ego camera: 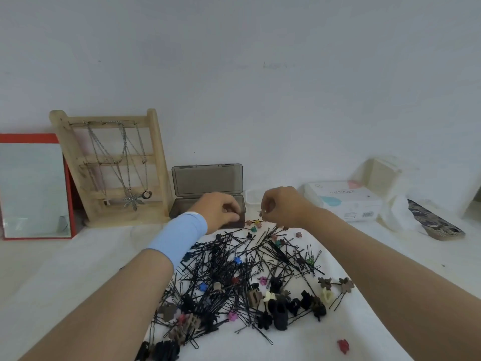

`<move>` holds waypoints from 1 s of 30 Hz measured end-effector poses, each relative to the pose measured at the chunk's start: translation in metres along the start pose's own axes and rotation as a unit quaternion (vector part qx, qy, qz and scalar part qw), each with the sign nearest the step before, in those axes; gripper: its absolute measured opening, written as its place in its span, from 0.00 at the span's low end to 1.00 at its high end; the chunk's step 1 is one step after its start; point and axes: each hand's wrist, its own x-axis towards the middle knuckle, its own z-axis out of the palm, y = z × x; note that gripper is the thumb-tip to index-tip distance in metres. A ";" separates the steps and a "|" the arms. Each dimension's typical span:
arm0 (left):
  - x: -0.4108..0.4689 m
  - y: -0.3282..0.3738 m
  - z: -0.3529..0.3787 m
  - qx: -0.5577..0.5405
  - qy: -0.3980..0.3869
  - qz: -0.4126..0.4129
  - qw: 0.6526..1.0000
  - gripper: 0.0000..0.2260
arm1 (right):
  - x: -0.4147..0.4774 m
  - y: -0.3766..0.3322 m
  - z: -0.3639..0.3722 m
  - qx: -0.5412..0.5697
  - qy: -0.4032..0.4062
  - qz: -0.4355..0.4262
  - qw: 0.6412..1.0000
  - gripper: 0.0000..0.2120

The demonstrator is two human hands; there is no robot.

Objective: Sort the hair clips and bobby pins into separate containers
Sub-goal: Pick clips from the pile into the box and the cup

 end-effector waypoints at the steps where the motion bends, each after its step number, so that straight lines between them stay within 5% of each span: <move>1: 0.001 -0.003 -0.004 -0.006 0.023 -0.005 1.000 0.05 | 0.002 -0.004 -0.002 0.016 0.009 0.004 1.000 0.04; 6: 0.014 -0.031 -0.020 0.030 0.105 -0.051 0.993 0.08 | 0.024 -0.036 0.005 -0.009 0.039 -0.007 0.999 0.10; 12: 0.016 -0.060 -0.027 0.049 0.059 -0.101 0.992 0.12 | 0.049 -0.071 0.027 -0.105 0.000 0.016 0.994 0.16; 19: -0.018 -0.065 -0.041 0.026 0.087 -0.040 0.995 0.09 | 0.039 -0.092 0.034 -0.059 -0.022 -0.071 0.995 0.08; 26: -0.072 -0.072 -0.062 0.068 -0.123 -0.101 0.985 0.03 | 0.013 -0.138 0.049 -0.017 -0.183 -0.145 0.972 0.04; 30: -0.096 -0.088 -0.065 0.093 -0.089 -0.129 0.983 0.06 | 0.006 -0.164 0.069 0.015 -0.186 -0.157 0.970 0.05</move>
